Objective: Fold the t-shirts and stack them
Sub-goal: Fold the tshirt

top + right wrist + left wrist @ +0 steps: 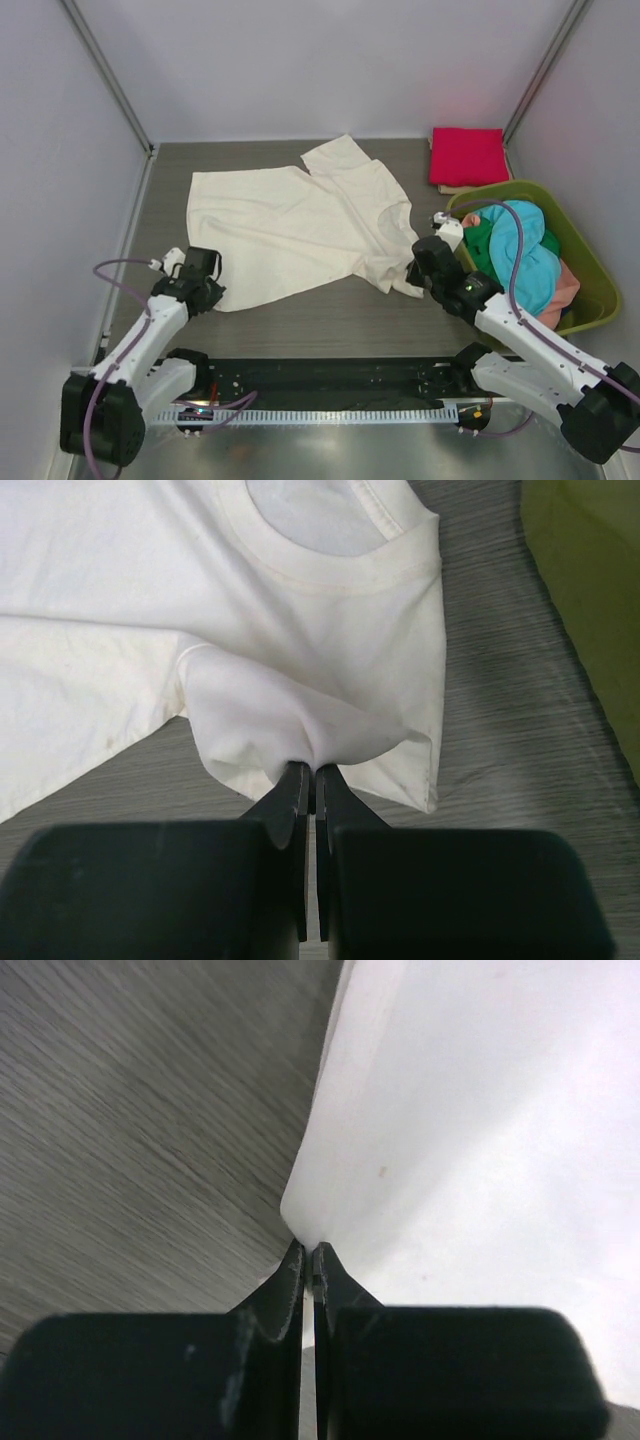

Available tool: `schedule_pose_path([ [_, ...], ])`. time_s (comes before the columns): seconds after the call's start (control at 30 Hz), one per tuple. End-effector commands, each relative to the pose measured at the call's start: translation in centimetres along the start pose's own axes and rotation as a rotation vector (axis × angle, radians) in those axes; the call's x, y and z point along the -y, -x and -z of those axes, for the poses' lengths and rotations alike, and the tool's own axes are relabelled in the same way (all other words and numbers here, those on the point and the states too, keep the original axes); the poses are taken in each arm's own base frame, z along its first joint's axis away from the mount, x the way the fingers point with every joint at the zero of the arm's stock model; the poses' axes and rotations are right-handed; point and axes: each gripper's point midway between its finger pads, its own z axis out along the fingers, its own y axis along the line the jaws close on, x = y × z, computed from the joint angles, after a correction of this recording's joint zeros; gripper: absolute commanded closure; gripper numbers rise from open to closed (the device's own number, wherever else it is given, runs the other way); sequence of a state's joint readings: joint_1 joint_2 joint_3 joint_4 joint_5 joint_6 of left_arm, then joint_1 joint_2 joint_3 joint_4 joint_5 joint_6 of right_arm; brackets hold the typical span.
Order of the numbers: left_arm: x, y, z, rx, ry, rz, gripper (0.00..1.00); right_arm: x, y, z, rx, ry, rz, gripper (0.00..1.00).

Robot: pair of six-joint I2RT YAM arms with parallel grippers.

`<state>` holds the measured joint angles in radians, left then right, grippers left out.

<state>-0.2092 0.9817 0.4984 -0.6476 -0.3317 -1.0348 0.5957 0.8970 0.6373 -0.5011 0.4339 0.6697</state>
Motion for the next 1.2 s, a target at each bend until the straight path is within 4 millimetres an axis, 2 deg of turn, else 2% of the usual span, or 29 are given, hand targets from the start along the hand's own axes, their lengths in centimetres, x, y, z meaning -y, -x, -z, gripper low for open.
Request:
schedule_pose_path([
  [0.0,1.5,3.4,4.1,0.085,-0.08,0.014,1.0,-1.3,0.3,0.6,-0.002,0.078,-0.013,0.99],
  [0.03,1.6,4.1,5.0,0.102,-0.099,0.025,1.0,-1.2,-0.1,0.6,-0.01,0.084,-0.016,0.99],
  [0.07,1.7,5.1,6.7,0.131,-0.13,0.043,1.0,-1.3,-0.2,0.9,-0.007,0.1,-0.024,0.99],
  [0.17,1.3,6.7,9.5,0.177,-0.169,0.068,1.0,-1.3,-0.9,1.7,-0.027,0.138,-0.054,0.99],
  [0.43,0.2,7.7,13.6,0.224,-0.226,0.103,1.0,-2.4,-3.5,3.8,-0.13,0.275,-0.109,0.99],
  [0.57,-0.7,8.3,15.1,0.265,-0.236,0.115,1.0,-1.8,-3.5,4.8,-0.122,0.279,-0.134,0.99],
  [0.7,-1.1,8.7,15.3,0.293,-0.226,0.106,1.0,-2.3,-1.7,5.7,-0.068,0.298,-0.158,0.99],
  [0.8,-0.7,9.1,15.1,0.302,-0.22,0.093,1.0,-2.8,-0.8,5.3,-0.066,0.281,-0.139,0.99],
  [0.83,-0.5,9.5,15.0,0.315,-0.218,0.081,1.0,-3.4,0.3,5.5,-0.043,0.29,-0.128,0.99],
  [0.87,-0.1,9.9,15.1,0.319,-0.212,0.072,1.0,-3.5,0.5,5.0,-0.048,0.268,-0.113,0.99],
  [0.93,0.5,10.7,15.1,0.339,-0.207,0.051,1.0,-4.1,2.5,4.9,-0.005,0.252,-0.106,0.99],
  [1.0,1.7,11.8,14.9,0.346,-0.201,0.017,1.0,-4.5,3.1,4.0,-0.007,0.216,-0.065,0.99],
  [1.03,2.4,12.2,14.8,0.343,-0.206,0.012,1.0,-5.1,4.7,4.0,0.026,0.213,-0.068,0.99],
  [1.07,2.9,12.6,14.7,0.346,-0.208,0.001,1.0,-5.5,5.2,3.8,0.031,0.209,-0.047,0.99],
  [1.1,3.6,13.0,14.3,0.336,-0.202,-0.003,1.0,-5.9,5.2,2.8,0.013,0.187,-0.027,0.99],
  [1.17,4.3,13.8,13.9,0.342,-0.209,0.008,1.0,-7.2,7.1,2.5,0.041,0.189,-0.016,0.99],
])
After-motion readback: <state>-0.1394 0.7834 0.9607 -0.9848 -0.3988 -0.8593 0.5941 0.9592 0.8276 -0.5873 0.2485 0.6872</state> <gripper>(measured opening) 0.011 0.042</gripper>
